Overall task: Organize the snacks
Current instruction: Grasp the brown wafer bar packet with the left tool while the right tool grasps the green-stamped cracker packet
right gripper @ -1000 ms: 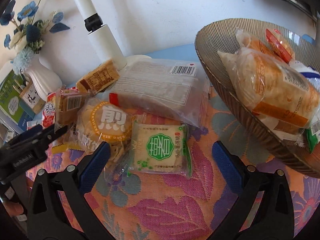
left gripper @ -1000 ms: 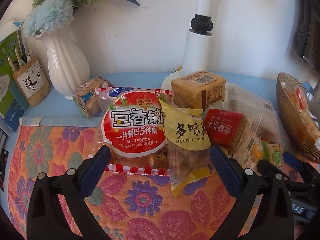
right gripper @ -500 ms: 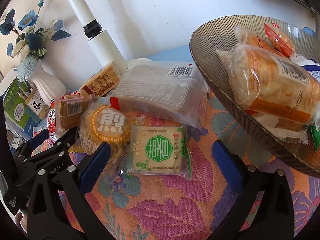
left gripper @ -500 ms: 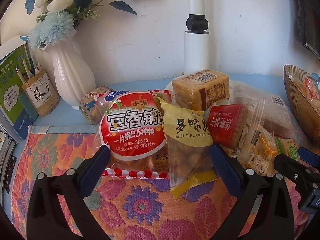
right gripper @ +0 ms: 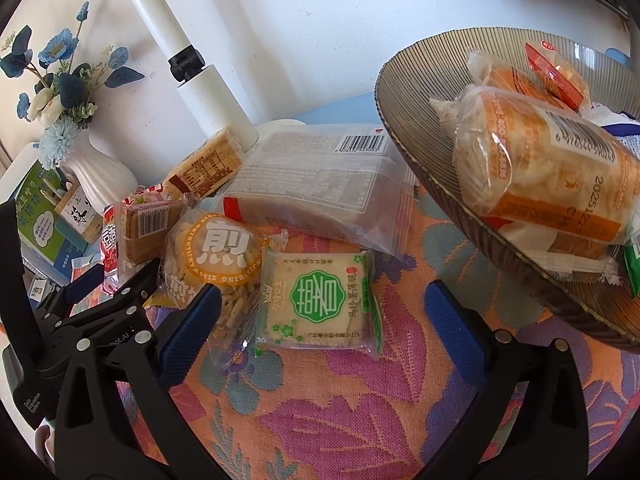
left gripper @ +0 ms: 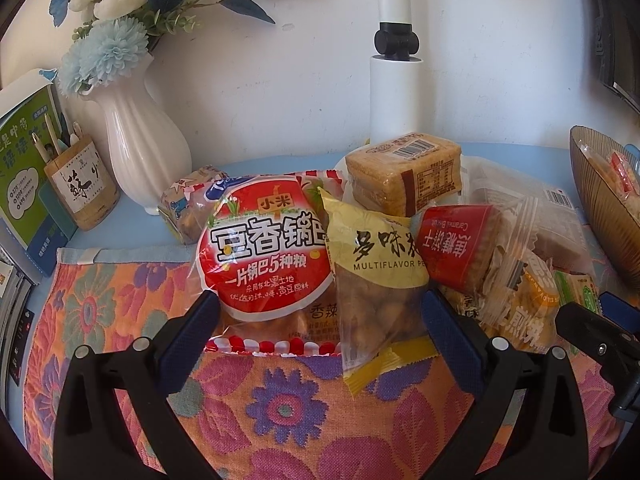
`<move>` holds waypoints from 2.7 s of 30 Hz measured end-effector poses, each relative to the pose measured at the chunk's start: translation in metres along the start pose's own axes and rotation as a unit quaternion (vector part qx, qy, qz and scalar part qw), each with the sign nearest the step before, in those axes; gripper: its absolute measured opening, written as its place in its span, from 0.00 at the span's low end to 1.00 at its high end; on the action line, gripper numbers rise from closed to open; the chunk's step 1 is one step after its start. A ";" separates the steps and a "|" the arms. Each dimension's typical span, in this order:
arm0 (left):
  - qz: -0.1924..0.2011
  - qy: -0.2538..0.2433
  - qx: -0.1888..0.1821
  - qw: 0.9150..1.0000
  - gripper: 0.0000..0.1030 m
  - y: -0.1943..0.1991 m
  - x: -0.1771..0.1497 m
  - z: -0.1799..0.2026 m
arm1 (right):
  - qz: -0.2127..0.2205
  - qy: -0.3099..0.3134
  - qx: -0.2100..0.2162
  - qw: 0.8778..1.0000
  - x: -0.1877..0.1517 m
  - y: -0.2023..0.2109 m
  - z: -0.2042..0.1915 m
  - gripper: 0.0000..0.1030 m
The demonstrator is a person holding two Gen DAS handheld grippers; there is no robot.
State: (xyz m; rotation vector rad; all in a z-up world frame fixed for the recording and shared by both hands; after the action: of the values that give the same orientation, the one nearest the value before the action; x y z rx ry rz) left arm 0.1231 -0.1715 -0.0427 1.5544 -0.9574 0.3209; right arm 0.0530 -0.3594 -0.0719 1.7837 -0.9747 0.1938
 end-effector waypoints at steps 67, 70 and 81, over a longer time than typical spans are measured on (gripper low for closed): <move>0.012 -0.077 -0.135 0.988 0.92 -0.015 0.047 0.023 | -0.019 -0.083 0.091 0.992 -0.003 0.017 0.011 0.52; 0.007 -0.085 -0.122 0.989 0.90 -0.016 0.049 0.019 | -0.019 -0.083 0.093 0.992 -0.002 0.017 0.010 0.53; -0.031 -0.051 -0.162 0.985 0.79 0.019 0.006 0.033 | -0.023 -0.084 0.093 0.992 -0.002 0.018 0.011 0.53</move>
State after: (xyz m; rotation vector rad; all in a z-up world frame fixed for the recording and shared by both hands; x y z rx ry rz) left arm 0.1028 -0.2030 -0.0334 1.3068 -0.9839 0.0378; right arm 0.0357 -0.3694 -0.0652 2.0164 -1.0626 0.1084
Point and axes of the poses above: each gripper's, at about its wrist camera, not at the fingertips, and y roughly against the way its jaws point, z to its right, x to its top, the point moved 9 cm from there along -y, roughly the way its jaws point, and after that the axes turned 10 degrees about -y, right-handed, at the moved point
